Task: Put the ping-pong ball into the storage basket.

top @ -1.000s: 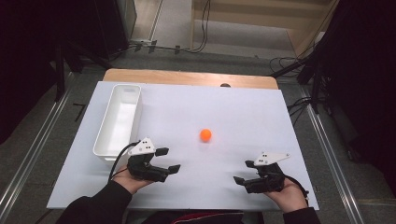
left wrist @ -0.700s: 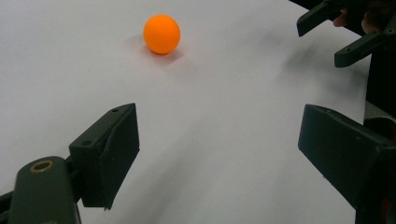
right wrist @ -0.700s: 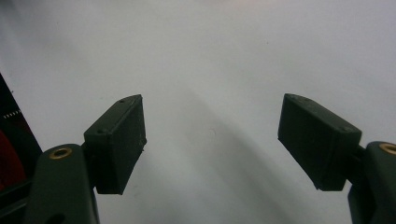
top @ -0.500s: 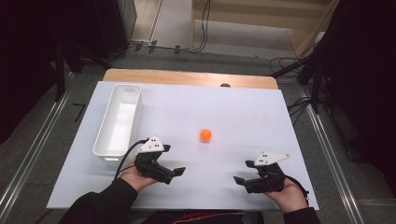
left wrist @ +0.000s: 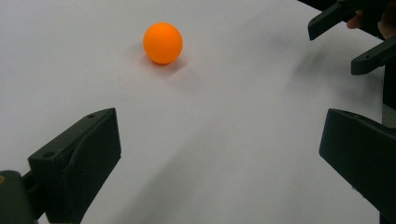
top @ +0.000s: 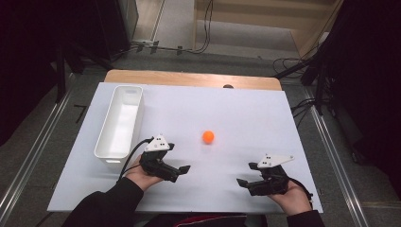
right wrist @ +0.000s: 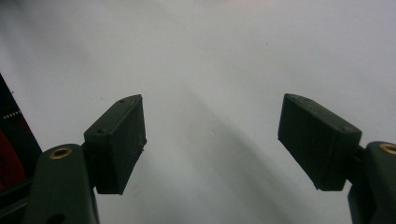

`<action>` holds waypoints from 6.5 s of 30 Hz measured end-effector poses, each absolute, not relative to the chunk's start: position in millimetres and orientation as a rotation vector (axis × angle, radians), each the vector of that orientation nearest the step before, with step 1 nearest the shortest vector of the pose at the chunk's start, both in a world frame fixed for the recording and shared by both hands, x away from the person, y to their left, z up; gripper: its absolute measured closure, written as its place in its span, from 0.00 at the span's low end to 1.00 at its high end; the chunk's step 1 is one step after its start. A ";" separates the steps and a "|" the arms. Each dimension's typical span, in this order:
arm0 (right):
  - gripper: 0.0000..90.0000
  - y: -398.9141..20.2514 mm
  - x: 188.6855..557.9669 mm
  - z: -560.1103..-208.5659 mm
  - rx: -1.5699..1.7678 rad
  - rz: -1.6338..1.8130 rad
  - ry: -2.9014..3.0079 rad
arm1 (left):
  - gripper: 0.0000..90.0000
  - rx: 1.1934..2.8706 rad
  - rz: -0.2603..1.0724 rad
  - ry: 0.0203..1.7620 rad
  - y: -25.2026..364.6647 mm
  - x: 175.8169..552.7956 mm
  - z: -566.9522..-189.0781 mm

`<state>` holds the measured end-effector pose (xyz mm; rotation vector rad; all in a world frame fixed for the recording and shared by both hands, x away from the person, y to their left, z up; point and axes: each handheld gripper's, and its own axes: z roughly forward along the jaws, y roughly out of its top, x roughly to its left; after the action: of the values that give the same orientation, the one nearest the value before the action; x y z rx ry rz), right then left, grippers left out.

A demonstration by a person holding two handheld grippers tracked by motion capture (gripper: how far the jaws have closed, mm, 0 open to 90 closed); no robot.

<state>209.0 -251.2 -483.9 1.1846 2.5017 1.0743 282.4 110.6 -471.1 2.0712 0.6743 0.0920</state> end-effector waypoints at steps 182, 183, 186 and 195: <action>0.24 -253.0 209.3 -484.3 1.271 1.108 2.439 | 0.00 2.221 0.150 0.688 -5.3 379.6 -512.3; 0.24 -253.0 209.3 -484.2 1.271 1.107 2.439 | 0.00 2.222 0.158 0.691 -5.7 379.4 -513.3; 0.24 -253.0 209.3 -484.3 1.267 1.106 2.441 | 0.00 2.240 0.169 0.686 -5.9 379.2 -514.8; 0.24 -252.5 209.0 -484.5 1.265 1.103 2.445 | 0.06 2.270 0.224 0.691 -8.9 377.2 -515.8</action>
<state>209.0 -252.5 -484.5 1.2649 2.4449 1.1032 377.2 -8.9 -515.8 2.2700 0.6908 0.2243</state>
